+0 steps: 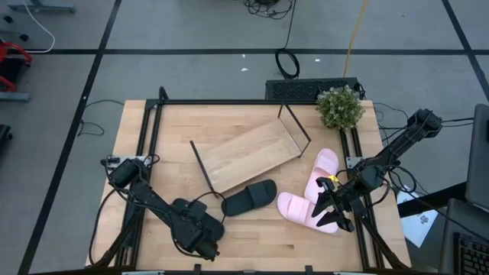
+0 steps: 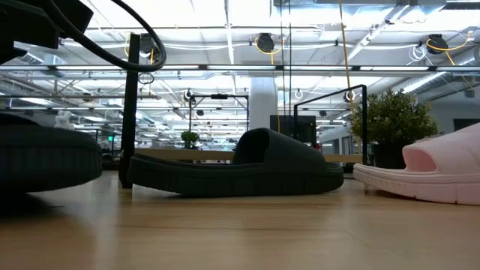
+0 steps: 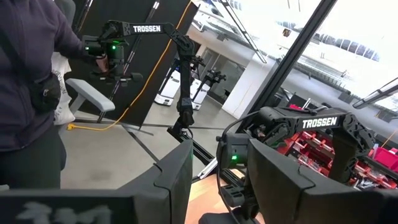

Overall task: Pick and place slides into the shelf
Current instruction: Put the left black slipper on the shelf

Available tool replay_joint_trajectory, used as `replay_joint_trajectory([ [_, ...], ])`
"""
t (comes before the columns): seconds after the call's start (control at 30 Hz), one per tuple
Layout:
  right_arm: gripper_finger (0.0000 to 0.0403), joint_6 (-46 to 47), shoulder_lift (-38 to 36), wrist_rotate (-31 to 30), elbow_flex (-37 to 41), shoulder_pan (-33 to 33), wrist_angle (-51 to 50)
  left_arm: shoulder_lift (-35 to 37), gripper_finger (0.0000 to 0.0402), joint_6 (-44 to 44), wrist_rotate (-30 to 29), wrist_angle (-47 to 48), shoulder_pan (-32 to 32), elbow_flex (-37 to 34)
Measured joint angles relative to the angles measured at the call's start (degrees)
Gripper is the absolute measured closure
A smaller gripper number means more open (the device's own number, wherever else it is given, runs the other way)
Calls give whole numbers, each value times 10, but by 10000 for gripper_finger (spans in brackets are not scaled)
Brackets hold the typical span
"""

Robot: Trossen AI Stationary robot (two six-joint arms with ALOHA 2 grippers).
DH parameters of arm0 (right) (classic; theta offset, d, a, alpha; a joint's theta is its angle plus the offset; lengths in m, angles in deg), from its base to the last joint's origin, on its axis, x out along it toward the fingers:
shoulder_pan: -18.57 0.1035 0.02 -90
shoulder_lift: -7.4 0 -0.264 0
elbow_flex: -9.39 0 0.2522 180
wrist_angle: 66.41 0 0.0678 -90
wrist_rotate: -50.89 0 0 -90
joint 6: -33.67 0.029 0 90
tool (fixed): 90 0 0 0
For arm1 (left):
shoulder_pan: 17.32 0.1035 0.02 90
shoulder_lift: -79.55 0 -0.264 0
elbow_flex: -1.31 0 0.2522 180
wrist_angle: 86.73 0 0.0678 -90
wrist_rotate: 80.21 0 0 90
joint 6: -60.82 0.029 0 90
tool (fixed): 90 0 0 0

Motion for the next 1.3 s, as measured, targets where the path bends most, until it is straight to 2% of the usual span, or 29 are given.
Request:
replay_joint_trajectory([
  [0.17, 259, 0, 0, 2, 0, 0, 0, 0, 394, 6, -9, -2, 0, 0],
  [0.4, 259, 0, 0, 2, 0, 0, 0, 3, 398, 14, 6, 8, -7, 10],
  [0.63, 259, 0, 0, 2, 0, 0, 4, 3, 400, 14, 9, 72, -34, 112],
  [0.73, 259, 0, 0, 2, 0, 0, 6, 3, 400, 27, -33, 69, -49, 173],
  [0.87, 259, 0, 0, 2, 0, 0, 10, 4, 401, 57, -125, 68, -58, 256],
  [1.07, 259, 0, 0, 2, 0, 0, 11, 4, 401, 200, -268, 26, -40, 335],
  [1.3, 259, 0, 0, 0, 0, 0, 34, 4, 401, 465, -325, -60, 33, 386],
])
